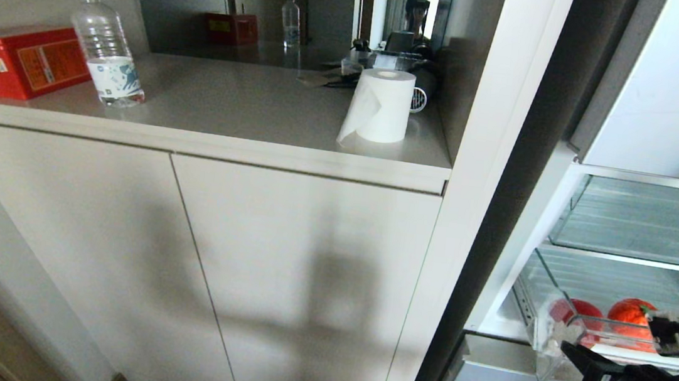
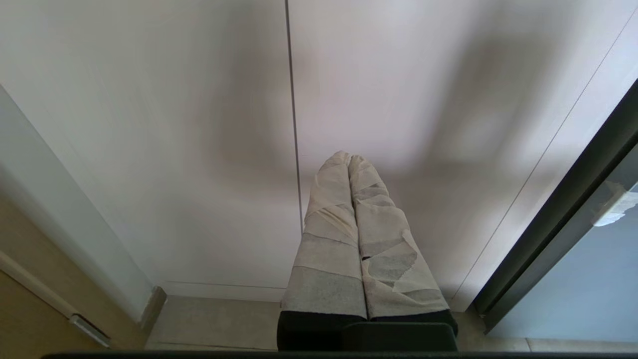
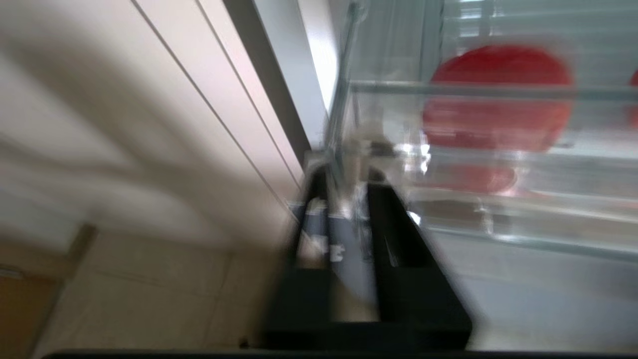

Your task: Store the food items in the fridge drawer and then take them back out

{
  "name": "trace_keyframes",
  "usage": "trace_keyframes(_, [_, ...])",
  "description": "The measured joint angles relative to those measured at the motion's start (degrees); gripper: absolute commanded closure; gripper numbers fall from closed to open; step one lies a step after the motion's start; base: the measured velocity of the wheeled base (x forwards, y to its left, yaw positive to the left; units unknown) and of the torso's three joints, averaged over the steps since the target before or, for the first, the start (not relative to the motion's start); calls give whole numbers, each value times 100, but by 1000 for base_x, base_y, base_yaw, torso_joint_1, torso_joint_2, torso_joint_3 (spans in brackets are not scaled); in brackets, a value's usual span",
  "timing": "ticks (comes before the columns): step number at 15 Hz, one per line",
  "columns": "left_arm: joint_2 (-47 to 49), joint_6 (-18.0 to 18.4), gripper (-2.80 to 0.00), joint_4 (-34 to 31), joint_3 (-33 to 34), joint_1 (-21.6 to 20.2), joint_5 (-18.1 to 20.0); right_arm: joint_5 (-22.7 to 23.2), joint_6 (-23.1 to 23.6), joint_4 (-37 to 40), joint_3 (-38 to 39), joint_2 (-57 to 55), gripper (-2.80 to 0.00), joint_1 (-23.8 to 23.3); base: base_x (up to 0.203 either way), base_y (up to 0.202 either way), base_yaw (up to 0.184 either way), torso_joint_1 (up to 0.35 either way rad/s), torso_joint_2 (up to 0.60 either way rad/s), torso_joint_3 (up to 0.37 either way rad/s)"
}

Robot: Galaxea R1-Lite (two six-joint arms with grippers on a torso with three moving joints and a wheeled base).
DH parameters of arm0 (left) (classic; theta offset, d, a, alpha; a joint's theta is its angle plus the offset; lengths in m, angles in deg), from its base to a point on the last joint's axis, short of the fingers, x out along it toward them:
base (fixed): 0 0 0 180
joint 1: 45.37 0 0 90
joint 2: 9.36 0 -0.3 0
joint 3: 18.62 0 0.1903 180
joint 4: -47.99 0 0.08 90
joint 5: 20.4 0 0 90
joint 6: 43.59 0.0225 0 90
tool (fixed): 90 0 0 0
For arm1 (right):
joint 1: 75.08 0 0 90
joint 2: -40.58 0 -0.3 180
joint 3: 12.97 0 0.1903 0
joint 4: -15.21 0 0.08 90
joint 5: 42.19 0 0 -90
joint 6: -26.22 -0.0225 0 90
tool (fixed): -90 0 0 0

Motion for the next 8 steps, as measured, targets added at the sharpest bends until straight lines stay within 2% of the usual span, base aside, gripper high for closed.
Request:
trace_keyframes(4, [0,0,0,-1,0,-2,0,-35,28,32,-1,377,-280,-9,0,0,0,0,0,0])
trace_keyframes(8, [0,0,0,0,0,0,-2,-50,50,691,-40,1026,-280,-6,0,0,0,0,0,0])
